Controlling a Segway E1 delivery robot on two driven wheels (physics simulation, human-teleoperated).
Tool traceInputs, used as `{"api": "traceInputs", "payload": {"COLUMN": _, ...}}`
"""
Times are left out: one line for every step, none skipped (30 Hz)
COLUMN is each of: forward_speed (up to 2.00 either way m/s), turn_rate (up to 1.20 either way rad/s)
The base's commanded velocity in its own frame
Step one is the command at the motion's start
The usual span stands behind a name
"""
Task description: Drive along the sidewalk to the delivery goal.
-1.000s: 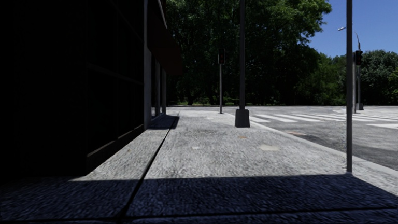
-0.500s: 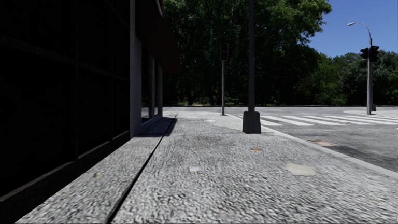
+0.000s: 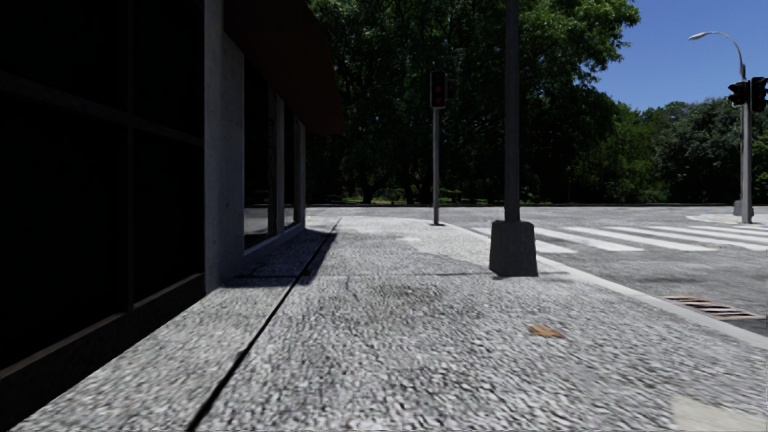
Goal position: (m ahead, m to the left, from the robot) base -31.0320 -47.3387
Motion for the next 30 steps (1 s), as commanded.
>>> {"api": "traceInputs", "payload": {"forward_speed": 2.0, "turn_rate": 0.0}}
{"api": "traceInputs", "payload": {"forward_speed": 2.0, "turn_rate": 0.0}}
{"api": "traceInputs", "payload": {"forward_speed": 2.0, "turn_rate": 0.0}}
{"api": "traceInputs", "payload": {"forward_speed": 2.0, "turn_rate": 0.0}}
{"api": "traceInputs", "payload": {"forward_speed": 2.0, "turn_rate": 0.0}}
{"api": "traceInputs", "payload": {"forward_speed": 2.0, "turn_rate": 0.0}}
{"api": "traceInputs", "payload": {"forward_speed": 2.0, "turn_rate": 0.0}}
{"api": "traceInputs", "payload": {"forward_speed": 2.0, "turn_rate": 0.0}}
{"api": "traceInputs", "payload": {"forward_speed": 2.0, "turn_rate": 0.0}}
{"api": "traceInputs", "payload": {"forward_speed": 2.0, "turn_rate": 0.0}}
{"api": "traceInputs", "payload": {"forward_speed": 2.0, "turn_rate": 0.0}}
{"api": "traceInputs", "payload": {"forward_speed": 2.0, "turn_rate": 0.0}}
{"api": "traceInputs", "payload": {"forward_speed": 2.0, "turn_rate": 0.0}}
{"api": "traceInputs", "payload": {"forward_speed": 2.0, "turn_rate": 0.0}}
{"api": "traceInputs", "payload": {"forward_speed": 2.0, "turn_rate": 0.0}}
{"api": "traceInputs", "payload": {"forward_speed": 2.0, "turn_rate": 0.0}}
{"api": "traceInputs", "payload": {"forward_speed": 2.0, "turn_rate": 0.0}}
{"api": "traceInputs", "payload": {"forward_speed": 2.0, "turn_rate": 0.0}}
{"api": "traceInputs", "payload": {"forward_speed": 2.0, "turn_rate": 0.0}}
{"api": "traceInputs", "payload": {"forward_speed": 2.0, "turn_rate": 0.0}}
{"api": "traceInputs", "payload": {"forward_speed": 2.0, "turn_rate": 0.0}}
{"api": "traceInputs", "payload": {"forward_speed": 2.0, "turn_rate": 0.0}}
{"api": "traceInputs", "payload": {"forward_speed": 2.0, "turn_rate": 0.0}}
{"api": "traceInputs", "payload": {"forward_speed": 2.0, "turn_rate": 0.0}}
{"api": "traceInputs", "payload": {"forward_speed": 2.0, "turn_rate": 0.0}}
{"api": "traceInputs", "payload": {"forward_speed": 2.0, "turn_rate": 0.0}}
{"api": "traceInputs", "payload": {"forward_speed": 2.0, "turn_rate": 0.0}}
{"api": "traceInputs", "payload": {"forward_speed": 2.0, "turn_rate": 0.0}}
{"api": "traceInputs", "payload": {"forward_speed": 2.0, "turn_rate": 0.0}}
{"api": "traceInputs", "payload": {"forward_speed": 2.0, "turn_rate": 0.0}}
